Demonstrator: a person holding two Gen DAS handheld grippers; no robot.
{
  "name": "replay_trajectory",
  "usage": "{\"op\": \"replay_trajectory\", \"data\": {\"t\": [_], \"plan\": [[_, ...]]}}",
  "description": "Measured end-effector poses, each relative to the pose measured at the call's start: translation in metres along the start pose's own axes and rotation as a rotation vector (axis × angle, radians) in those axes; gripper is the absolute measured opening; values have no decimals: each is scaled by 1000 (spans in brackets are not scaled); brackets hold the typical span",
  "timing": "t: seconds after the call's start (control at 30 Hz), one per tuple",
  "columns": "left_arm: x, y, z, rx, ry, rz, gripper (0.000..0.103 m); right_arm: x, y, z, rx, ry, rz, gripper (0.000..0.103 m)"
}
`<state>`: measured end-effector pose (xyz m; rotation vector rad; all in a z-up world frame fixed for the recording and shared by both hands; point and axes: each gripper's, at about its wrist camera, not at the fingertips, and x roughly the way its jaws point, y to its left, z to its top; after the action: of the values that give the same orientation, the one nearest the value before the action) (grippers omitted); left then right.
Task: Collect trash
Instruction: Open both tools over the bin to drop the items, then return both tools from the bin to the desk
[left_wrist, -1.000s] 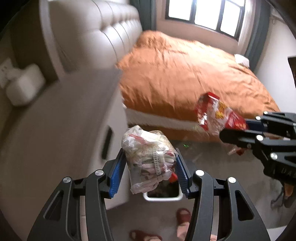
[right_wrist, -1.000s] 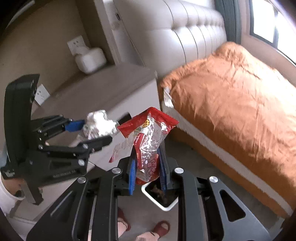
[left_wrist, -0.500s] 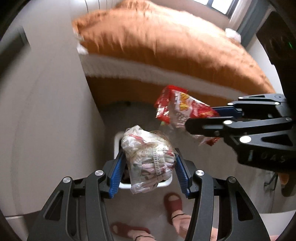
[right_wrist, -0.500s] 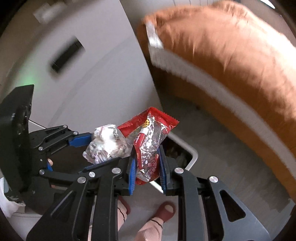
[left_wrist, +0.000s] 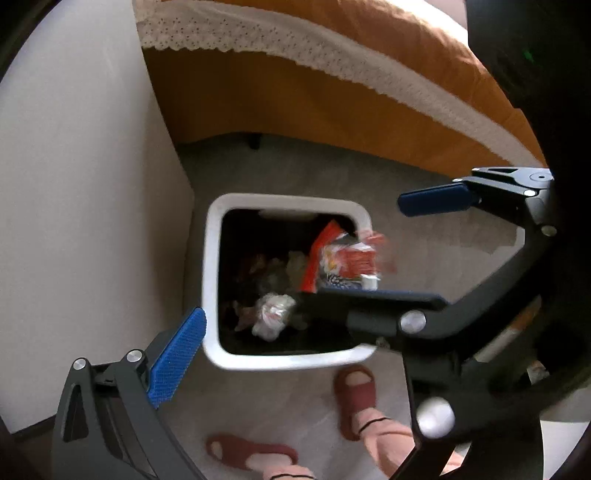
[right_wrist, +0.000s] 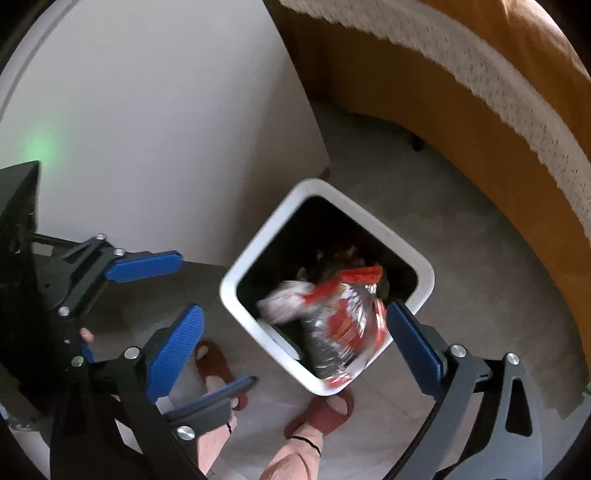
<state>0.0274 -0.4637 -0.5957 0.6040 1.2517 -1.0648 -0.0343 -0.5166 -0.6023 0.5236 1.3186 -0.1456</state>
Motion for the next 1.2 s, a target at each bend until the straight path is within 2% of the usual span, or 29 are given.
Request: {"op": "replay_trajectory", "data": {"t": [0.27,0.43,0.63,0.73,0.93,1.07,1.2], "plan": [[-30,5,3,-18,-26,14,98,-26,3,-1,13,-26,-10,98],[-76,1,7,-47,-71,12,98,-74,8,-1,35,-88,-9,98],[-164,-14,13,-84,-177,76,98,-171,34,-2,20,-217,-37,98],[-212,-18,12,-138,-236,53,98,-223,52,-2,17,-287,-13,98],[-306,-16,8,-218,-344,76,98,-307,96,7,-40,-408,0,98],[-376,-12,-1,-216,-451,146,98,-356,135,15,-121,-485,36,98],[-434,-2,-15,-236,-524,231,98,-386,183,21,-229,-556,76,98]]}}
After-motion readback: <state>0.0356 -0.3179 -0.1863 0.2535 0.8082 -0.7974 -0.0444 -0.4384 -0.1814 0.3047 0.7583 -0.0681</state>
